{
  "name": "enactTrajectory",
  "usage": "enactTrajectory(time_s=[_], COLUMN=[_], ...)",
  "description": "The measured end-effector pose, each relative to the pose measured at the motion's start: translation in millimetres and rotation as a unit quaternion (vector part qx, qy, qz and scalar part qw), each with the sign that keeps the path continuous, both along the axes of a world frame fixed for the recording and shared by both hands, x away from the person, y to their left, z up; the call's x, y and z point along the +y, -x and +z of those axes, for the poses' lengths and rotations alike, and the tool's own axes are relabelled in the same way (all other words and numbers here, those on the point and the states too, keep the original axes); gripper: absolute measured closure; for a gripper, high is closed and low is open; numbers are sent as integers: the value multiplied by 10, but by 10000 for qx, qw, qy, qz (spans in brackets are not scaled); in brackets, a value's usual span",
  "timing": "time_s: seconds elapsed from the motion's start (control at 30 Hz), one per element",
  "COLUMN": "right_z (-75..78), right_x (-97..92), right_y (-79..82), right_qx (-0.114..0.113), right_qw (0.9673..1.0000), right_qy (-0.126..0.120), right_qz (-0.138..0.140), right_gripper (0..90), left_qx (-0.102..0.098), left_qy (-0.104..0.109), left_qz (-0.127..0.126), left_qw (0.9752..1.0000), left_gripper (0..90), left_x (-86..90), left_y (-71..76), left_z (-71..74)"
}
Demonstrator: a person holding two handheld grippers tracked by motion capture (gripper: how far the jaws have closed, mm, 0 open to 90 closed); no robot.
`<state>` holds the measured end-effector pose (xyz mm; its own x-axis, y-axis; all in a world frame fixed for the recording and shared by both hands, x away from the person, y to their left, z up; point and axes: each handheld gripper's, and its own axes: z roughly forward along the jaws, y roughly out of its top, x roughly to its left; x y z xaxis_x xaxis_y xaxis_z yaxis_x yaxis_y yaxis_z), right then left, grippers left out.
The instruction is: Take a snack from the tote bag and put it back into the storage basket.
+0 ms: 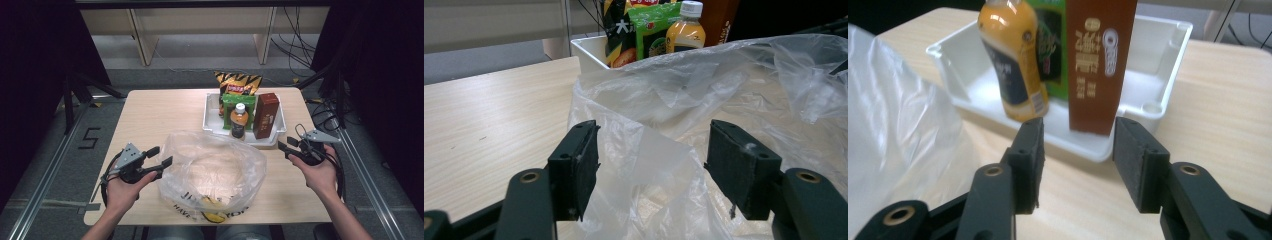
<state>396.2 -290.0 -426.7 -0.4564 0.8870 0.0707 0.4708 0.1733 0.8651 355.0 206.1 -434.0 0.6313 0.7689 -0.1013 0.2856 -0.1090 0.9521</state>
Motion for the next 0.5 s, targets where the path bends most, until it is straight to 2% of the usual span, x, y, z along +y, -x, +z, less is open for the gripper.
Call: enactTrajectory(time_s=[0.03,0.1,0.13,0.17,0.2,0.23,0.27,0.3,0.33,0.37,0.4,0.43,0.47,0.5], right_z=[-18,-45,-51,-73,-73,-92,-103,-107,-114,-120,-118,-115,-124,-117], right_x=[-6,-15,-1,-33,-20,-40,-21,-40,-26,-2,-18,-23,-8,-2], right_y=[27,82,124,126,164,157,179,172,190,195,203,195,191,198], right_qx=[-18,49,150,12,89,-4,58,-27,14,40,44,13,-55,-98], right_qw=[10000,10000,9997,10000,9998,10000,9997,9999,9999,9997,10000,10000,10000,9999], right_qy=[-40,-48,-132,-82,-147,-91,-199,-61,-96,-189,-22,18,12,86], right_qz=[5,-49,-150,0,-118,-28,-114,-78,-140,-165,-86,-18,-51,-62], right_gripper=[554,541,536,531,524,519,513,504,497,489,480,468,455,445], left_qx=[-24,-20,-17,-6,-17,72,120,129,82,82,115,98,144,112], left_qy=[-88,-24,-13,-2,-39,59,99,138,61,119,202,132,210,145], left_qz=[32,49,49,67,48,103,121,129,115,110,118,121,140,133], left_qw=[10000,10000,10000,10000,10000,9999,9998,9997,9999,9998,9997,9998,9996,9997], left_gripper=[364,361,359,357,356,355,353,353,352,352,352,352,352,351], left_x=[20,43,55,65,78,73,75,74,84,77,65,69,59,65], left_y=[4,9,13,17,16,29,34,32,25,22,23,19,20,12], left_z=[6,-9,-20,-38,-56,-83,-106,-127,-133,-144,-153,-153,-163,-168])
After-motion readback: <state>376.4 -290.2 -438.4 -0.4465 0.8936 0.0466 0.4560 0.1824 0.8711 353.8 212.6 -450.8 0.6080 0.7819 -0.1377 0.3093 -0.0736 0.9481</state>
